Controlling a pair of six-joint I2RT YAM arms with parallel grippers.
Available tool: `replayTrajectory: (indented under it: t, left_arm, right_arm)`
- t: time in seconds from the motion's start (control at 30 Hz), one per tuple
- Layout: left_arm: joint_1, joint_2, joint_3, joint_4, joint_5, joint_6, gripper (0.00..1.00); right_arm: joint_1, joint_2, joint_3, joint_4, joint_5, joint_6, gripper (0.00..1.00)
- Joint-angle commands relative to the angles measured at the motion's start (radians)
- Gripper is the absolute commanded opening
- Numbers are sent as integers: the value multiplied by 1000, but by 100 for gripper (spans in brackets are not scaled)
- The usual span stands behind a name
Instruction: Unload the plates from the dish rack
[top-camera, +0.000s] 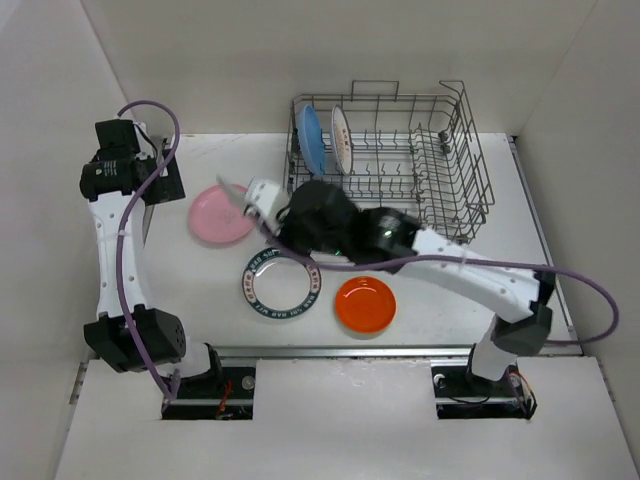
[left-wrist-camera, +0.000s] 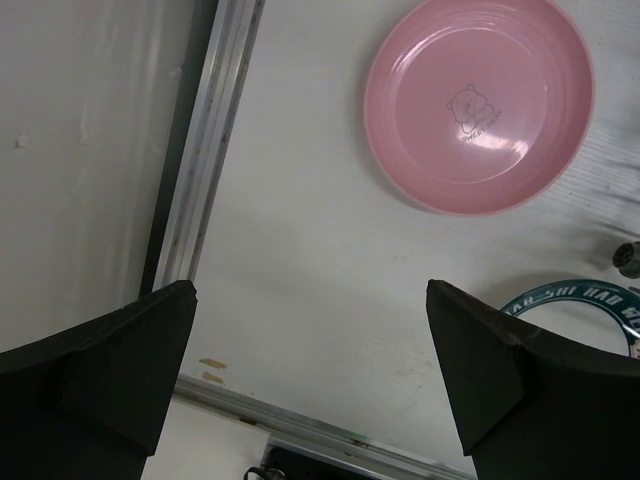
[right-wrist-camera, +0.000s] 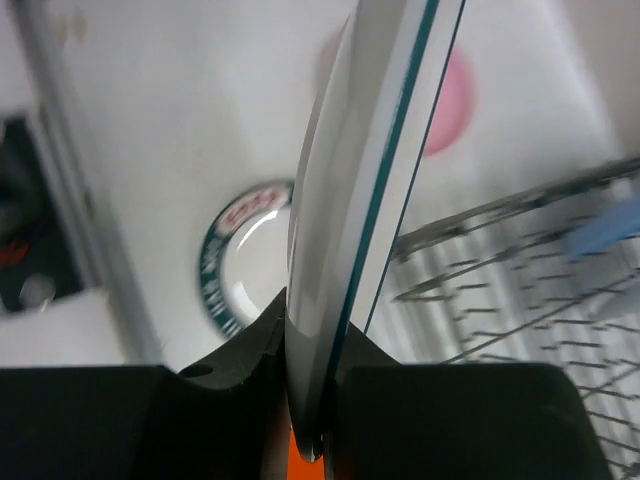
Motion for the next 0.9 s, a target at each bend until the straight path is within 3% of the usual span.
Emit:
replayTrajectory:
  t: [0.0, 0.27, 0.47, 0.7, 0.73, 0.77, 0.8, 0.83, 0.87]
  left_arm:
    - [4, -49, -12, 22, 1, 3, 99]
    - [4, -110, -46, 32, 50, 3, 99]
    - [4, -146, -75, 41, 80, 3, 99]
    - [4, -164, -85, 41, 80, 3, 99]
    - [4, -164, -85, 41, 80, 3, 99]
    - [4, -164, -85, 41, 80, 3, 99]
    - [4, -164, -85, 41, 80, 3, 99]
    - [4, -164, -85, 41, 80, 3, 99]
    - [4, -164, -85, 41, 80, 3, 99]
  right_arm:
    - [88, 65, -3, -189, 18, -2, 0]
    - [229, 212, -22, -313, 230, 123, 0]
    - [238, 360, -8, -314, 359, 179, 0]
    - [238, 484, 6, -261, 554, 207, 8]
    - [238, 502, 23, -270, 566, 207, 15]
    - [238, 540, 41, -287, 551, 207, 46]
    - [238, 541, 41, -298, 551, 207, 46]
    - [238, 541, 54, -298, 513, 207, 60]
    - [238, 529, 54, -298, 488, 207, 62]
